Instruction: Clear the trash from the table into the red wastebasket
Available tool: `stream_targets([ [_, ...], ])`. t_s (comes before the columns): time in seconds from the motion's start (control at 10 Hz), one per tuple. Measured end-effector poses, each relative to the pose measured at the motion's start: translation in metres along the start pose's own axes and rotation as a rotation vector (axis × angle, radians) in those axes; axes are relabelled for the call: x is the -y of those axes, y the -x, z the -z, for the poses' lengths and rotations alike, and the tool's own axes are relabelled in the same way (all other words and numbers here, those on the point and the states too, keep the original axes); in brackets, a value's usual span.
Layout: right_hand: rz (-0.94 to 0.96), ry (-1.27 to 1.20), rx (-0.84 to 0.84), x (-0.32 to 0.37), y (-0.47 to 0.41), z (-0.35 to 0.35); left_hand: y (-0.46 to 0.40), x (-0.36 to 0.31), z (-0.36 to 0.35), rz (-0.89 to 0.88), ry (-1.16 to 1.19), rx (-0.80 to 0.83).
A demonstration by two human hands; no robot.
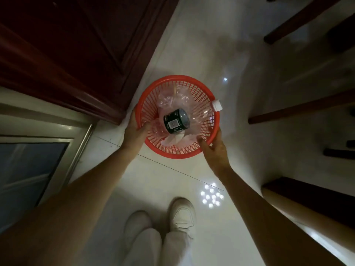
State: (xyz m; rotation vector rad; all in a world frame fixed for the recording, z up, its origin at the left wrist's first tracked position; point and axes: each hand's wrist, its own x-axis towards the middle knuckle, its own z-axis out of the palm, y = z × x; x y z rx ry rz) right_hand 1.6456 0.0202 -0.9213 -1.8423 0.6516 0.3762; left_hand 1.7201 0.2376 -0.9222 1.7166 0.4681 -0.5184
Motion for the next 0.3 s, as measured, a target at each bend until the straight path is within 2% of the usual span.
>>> stream_targets([
  [0.2, -0.004, 0.021, 0.043, 0.019, 0.000, 0.008, 0.000, -0.013, 0.016, -0.048, -0.263, 0.070],
  [0.3, -0.115, 0.054, 0.027, 0.039, 0.008, 0.018, 0.014, -0.027, 0.027, -0.033, -0.388, 0.042],
])
